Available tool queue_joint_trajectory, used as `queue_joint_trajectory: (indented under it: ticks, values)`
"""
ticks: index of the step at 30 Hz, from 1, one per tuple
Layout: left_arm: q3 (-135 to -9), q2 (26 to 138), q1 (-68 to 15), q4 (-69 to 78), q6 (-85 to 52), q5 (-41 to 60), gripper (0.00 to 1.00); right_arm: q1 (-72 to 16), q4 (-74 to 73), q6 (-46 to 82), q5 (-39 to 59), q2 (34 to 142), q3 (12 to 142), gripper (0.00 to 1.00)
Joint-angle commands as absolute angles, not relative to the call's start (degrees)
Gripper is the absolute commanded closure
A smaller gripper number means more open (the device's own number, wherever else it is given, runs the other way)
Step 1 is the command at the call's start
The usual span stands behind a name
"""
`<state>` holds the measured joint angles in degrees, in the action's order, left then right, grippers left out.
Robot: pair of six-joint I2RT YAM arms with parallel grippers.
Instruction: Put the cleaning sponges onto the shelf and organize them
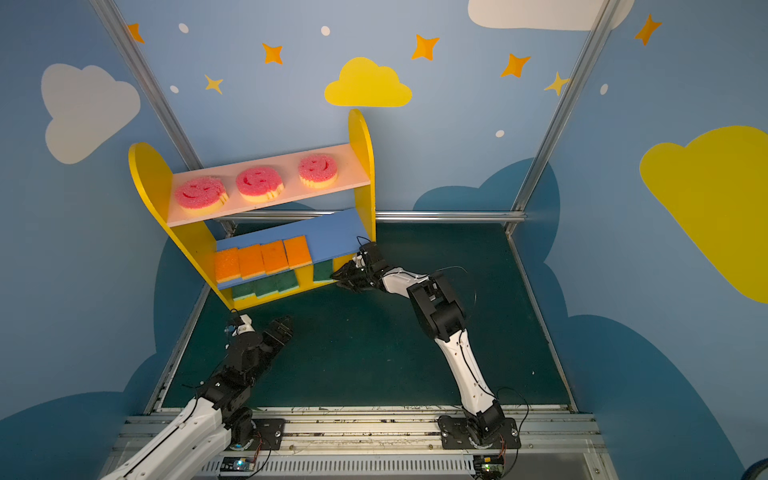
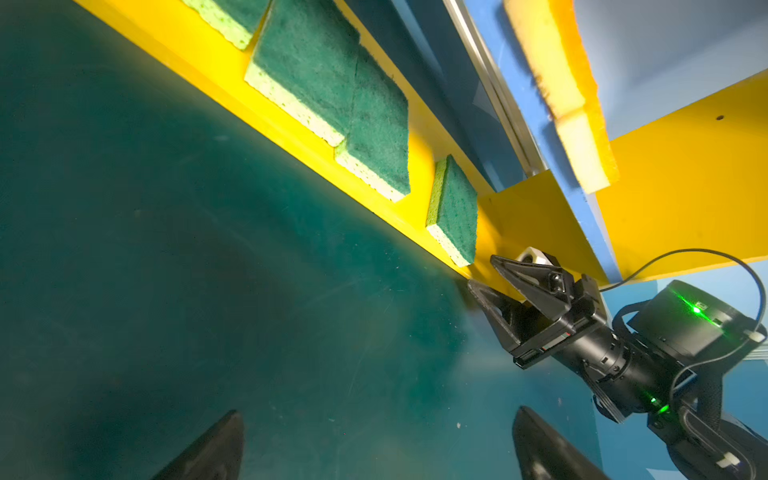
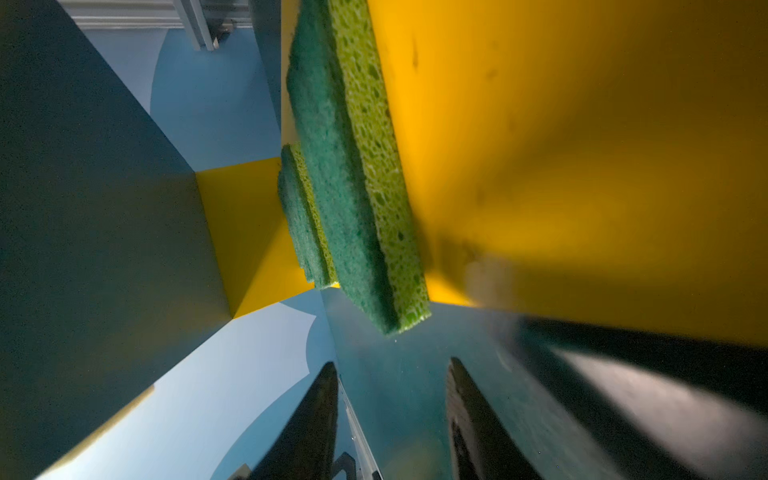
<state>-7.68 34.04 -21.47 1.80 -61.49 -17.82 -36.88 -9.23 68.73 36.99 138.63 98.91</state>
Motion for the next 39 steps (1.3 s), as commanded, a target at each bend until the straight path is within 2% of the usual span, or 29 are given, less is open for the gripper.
queue_joint_trajectory:
  ticks: [1, 18, 29, 33, 39]
  values:
    - [-7.2, 34.0, -21.2, 0.3, -61.6, -18.4, 0.01, -37.5, -10.7, 70.9, 36.0, 140.3, 101.5, 0.57]
    - [-7.1, 32.0, -21.1, -1.9, -61.6, -18.1, 0.0, -37.9, -8.2, 73.8, 32.7, 145.3, 106.8, 0.64]
    - [-6.4, 29.3, -20.9, -4.3, -62.2, -18.3, 0.0, -38.2, -7.1, 73.7, 31.0, 145.7, 106.9, 0.95]
    - [-6.4, 28.7, -20.9, -4.6, -62.1, -18.3, 0.0, -38.2, -6.6, 73.4, 31.0, 145.4, 106.9, 1.0]
    - [-6.4, 28.1, -20.9, -4.8, -61.9, -18.5, 0.0, -38.3, -6.0, 72.6, 31.4, 144.7, 106.7, 1.0]
